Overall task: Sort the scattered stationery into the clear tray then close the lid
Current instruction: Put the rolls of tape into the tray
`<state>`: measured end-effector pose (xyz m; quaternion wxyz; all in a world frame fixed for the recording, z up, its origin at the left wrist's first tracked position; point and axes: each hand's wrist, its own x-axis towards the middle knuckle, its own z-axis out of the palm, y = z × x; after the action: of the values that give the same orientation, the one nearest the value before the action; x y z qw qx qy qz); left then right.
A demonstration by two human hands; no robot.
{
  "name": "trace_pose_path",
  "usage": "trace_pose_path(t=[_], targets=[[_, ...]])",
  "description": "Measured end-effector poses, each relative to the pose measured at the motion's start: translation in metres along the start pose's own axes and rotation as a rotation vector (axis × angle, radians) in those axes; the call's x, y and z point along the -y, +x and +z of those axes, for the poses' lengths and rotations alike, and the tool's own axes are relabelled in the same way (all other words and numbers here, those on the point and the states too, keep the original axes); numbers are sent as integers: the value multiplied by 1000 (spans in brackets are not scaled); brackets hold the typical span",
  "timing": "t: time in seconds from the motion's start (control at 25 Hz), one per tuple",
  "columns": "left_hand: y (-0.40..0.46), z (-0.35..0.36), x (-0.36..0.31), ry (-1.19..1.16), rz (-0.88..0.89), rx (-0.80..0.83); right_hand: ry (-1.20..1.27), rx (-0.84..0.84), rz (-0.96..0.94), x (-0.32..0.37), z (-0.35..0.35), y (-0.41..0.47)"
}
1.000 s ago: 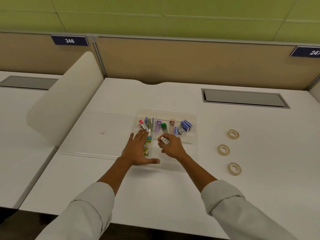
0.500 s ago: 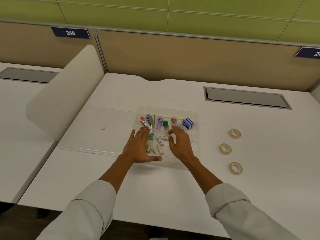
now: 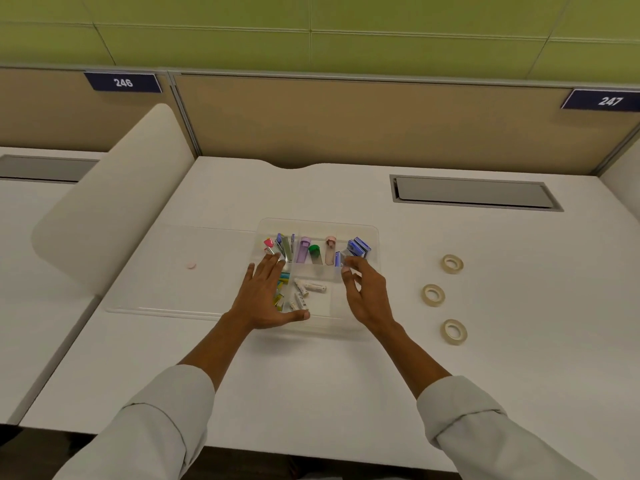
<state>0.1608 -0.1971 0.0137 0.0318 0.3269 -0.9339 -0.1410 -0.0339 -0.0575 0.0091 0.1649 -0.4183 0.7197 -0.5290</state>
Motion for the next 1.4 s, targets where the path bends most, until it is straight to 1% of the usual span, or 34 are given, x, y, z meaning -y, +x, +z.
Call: trace_pose_path(t=[0.12,0.24,0.36,0.48,0.52,0.6,0.72,0.84,0.96,1.08,1.2,1.4], targets=[[10,-5,-25,-30,29,-72,174,-85,102,3,-23,-3],[25,-2,-70,-48,99,-138,495,-174,274,-3,-55,-8],[37,11,-124,-80,210,-212,714,-284,456,-23,-99,-16],[45,28,-181,-123,367,-327,865,-398,556,-49,-146,-29],[47,34,-199,-130,407,-335,928,-435,584,-56,-159,-34],[51,52,-231,-130,445,-293,1056,-495,630,-70,-183,-42],[53,80,-263,-131,397,-141,1183,-515,673,-86,-209,-51],[53,102,-285,-114,288,12,1271,-483,721,-99,-227,-57],[56,117,-297,-94,244,46,1305,-435,758,-111,-237,-61],[59,123,-310,-111,200,1,1275,-366,792,-116,-246,-62],[58,122,-320,-173,175,-50,1250,-337,816,-119,-249,-60],[73,108,-327,-342,281,-186,1223,-347,837,-117,-231,-48]])
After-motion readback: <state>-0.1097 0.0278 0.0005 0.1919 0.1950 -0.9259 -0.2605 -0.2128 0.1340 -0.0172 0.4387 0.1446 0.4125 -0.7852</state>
